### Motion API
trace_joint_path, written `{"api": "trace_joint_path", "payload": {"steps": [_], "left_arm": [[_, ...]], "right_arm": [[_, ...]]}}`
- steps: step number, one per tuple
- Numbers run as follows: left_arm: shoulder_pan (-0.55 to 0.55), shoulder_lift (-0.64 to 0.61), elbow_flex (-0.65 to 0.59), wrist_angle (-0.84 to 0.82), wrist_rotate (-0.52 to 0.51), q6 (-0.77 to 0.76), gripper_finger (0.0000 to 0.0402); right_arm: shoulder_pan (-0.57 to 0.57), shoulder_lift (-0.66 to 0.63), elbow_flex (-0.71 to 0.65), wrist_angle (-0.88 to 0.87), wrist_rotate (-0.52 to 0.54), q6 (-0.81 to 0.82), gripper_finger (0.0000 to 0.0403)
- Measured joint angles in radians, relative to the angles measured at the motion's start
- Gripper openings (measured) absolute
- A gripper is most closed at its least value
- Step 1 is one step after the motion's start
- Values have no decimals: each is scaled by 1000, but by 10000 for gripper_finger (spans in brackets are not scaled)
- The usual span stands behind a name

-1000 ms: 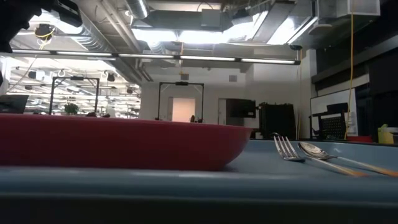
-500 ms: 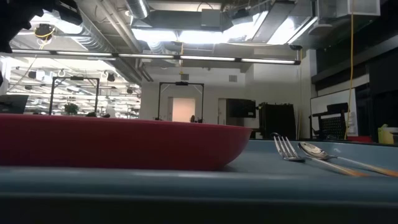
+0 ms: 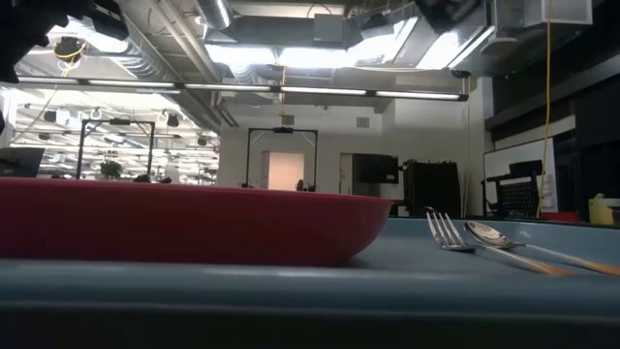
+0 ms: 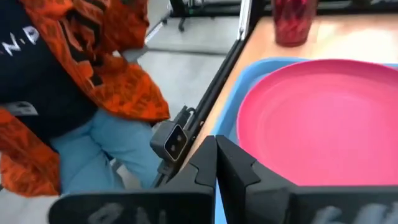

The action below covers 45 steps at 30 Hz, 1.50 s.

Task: Pick and place plate/cup/fork/spoon on tray
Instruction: Put the red cup on the top middle of the blue tray

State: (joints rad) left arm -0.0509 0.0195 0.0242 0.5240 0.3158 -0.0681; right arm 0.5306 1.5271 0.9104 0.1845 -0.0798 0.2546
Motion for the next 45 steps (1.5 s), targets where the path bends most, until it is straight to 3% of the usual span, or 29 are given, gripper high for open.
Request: {"api": "trace_joint_path", "payload": {"steps": [11,24,33,45], "left_arm": [[0,0,0,0,-239,1,0],[0,0,0,-29,-245,-60,0],[0,0,0,-23,-245,-60,0],[0,0,0,-14,-251,-60,0]], "right_arm": [[-13,-437,-409,231,-28,-79,8],[-51,-704,-732,462,-116,-129,8],[-147,-888,-902,461,-90,-130,8],[-258,-1163,-898,184,-45,-131,8]]}}
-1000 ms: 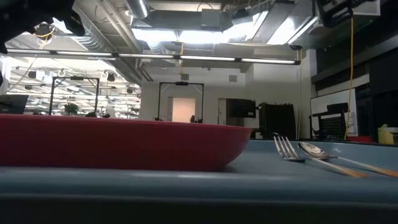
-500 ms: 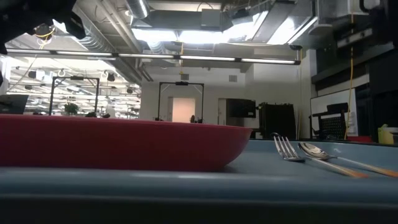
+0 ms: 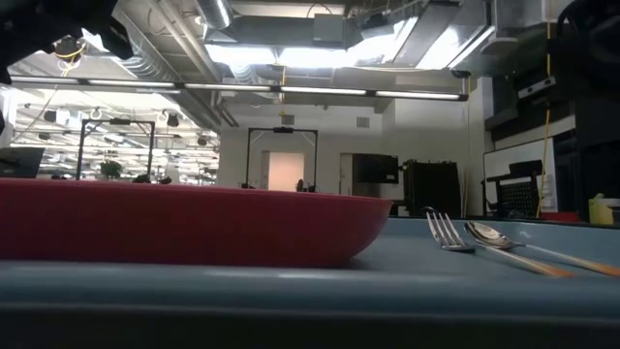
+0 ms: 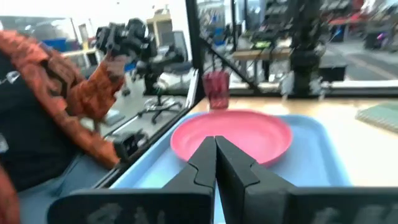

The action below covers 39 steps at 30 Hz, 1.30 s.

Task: Pick and place plate/cup/fork/spoon on tray
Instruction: Put the red cup on the top middle of the blue tray

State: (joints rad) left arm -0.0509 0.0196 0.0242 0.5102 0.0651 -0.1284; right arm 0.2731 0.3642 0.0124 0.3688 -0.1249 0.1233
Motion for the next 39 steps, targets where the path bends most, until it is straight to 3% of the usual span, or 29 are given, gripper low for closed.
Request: {"api": "trace_joint_path", "payload": {"steps": [14,23,32,39], "left_arm": [[0,0,0,-1,-1,0,0],[0,0,0,-9,-1,0,0],[0,0,0,-8,4,-13,0],[0,0,0,-22,4,-27,0]], "right_arm": [[-87,-366,0,-249,-63,-3,8],[-127,-364,6,-334,-112,-43,8],[-128,-357,5,-353,-3,-49,8],[-128,-319,5,-355,0,2,8]]}}
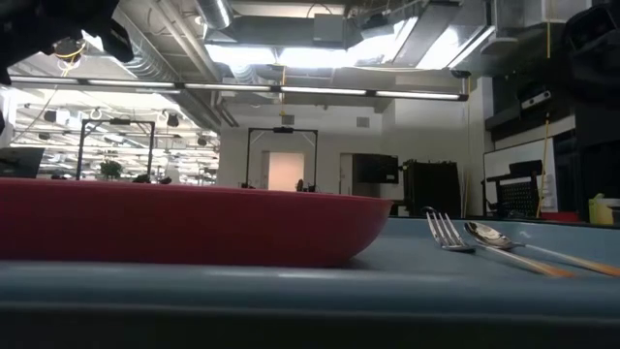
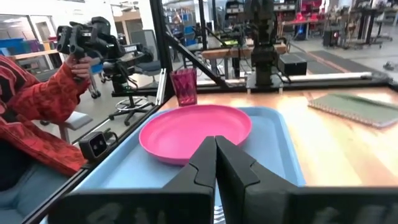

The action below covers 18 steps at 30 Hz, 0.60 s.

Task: Pick and place plate/cup/fork/spoon on tray
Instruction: Put the red cup on the top middle of the blue tray

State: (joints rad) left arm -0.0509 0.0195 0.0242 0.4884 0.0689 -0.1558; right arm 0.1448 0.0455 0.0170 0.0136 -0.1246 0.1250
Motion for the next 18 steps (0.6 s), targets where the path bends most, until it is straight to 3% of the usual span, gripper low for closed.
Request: {"api": "trace_joint_path", "payload": {"steps": [18], "left_arm": [[0,0,0,30,-17,-72,0]], "right_arm": [[0,24,0,2,0,54,8]]}}
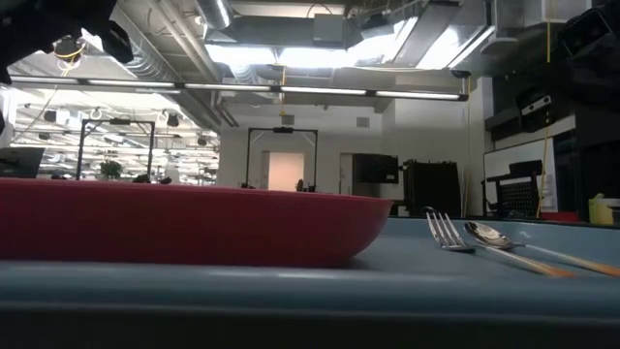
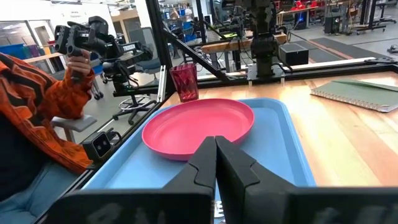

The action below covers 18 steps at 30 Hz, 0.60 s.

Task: Pick and place plate/cup/fork/spoon on tray
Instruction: Put the red cup on the top middle of the blue tray

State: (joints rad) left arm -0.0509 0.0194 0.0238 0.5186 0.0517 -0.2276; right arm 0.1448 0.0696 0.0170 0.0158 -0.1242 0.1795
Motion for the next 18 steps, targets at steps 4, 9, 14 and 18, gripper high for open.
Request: {"api": "trace_joint_path", "payload": {"steps": [4,9,14,18], "left_arm": [[0,0,0,-12,3,-1,0],[0,1,20,6,96,1,0],[-13,55,161,-76,285,-6,0],[-39,208,318,-254,279,22,0]], "right_arm": [[0,0,0,0,0,0,8],[0,0,0,0,0,0,8],[0,0,0,0,0,0,8],[0,0,0,0,0,-1,8]]}}
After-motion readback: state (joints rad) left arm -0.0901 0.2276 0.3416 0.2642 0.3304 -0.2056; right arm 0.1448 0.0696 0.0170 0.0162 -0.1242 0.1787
